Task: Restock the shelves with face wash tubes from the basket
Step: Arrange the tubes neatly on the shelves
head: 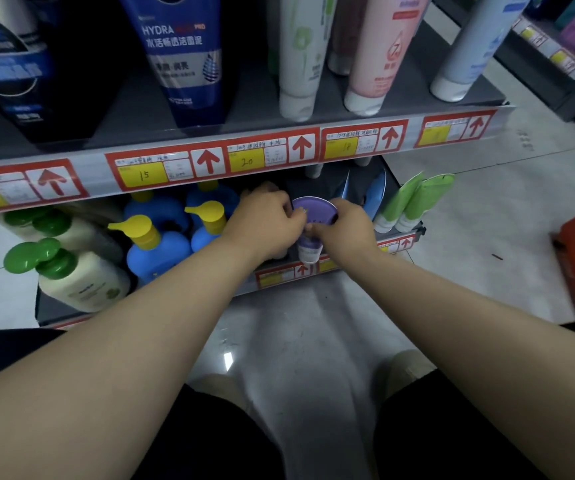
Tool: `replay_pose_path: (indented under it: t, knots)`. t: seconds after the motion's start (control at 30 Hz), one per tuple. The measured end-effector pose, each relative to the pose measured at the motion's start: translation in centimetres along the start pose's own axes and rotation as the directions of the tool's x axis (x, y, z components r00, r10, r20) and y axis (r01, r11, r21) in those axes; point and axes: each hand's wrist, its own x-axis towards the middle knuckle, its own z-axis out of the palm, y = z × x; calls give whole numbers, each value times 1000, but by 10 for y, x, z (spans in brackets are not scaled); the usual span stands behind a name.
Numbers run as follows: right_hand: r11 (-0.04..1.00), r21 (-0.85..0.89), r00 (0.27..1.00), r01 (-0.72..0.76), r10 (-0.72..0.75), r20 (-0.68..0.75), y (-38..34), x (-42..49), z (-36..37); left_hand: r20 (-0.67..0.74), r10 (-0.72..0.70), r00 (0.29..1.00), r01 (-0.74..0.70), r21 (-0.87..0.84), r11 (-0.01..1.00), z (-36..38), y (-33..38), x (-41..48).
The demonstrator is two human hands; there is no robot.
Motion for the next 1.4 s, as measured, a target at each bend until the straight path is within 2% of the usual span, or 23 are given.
replay_pose_path:
  t: [0.13, 0.3, 0.4, 0.63, 0.8, 1.03, 1.23, 1.4]
  knots:
    - [1000, -2, 999, -12, 12, -31, -3, 4, 3, 41, 81, 996, -82, 19, 996, -1, -6, -1]
    - [999, -37, 1000, 17, -18, -24, -8, 9, 6, -8, 27, 1000, -28, -29, 999, -10, -13, -6]
    - [996, -54, 998, 67, -67, 2, -13, 11, 9, -3, 46, 999, -46, -31, 998, -13, -16, -5]
    - [952, -259, 983, 165, -138, 120, -19, 16, 8, 62, 68, 996, -75, 114, 991, -13, -17, -3]
    - [903, -363, 968, 230, -175, 177, -21, 17, 5, 32, 73, 997, -77, 150, 986, -13, -18, -2]
    - [874, -397, 957, 278, -217, 192, -19, 16, 2, 37, 85, 996, -91, 214, 973, -11, -17, -3]
    - [840, -420, 939, 343, -305, 158, -22, 14, -3, 0, 70, 998, -67, 255, 965, -9, -13, -5]
    - [829, -436, 937, 349, -319, 143, -20, 12, -12, -42, 56, 998, -43, 246, 968, -8, -9, -5]
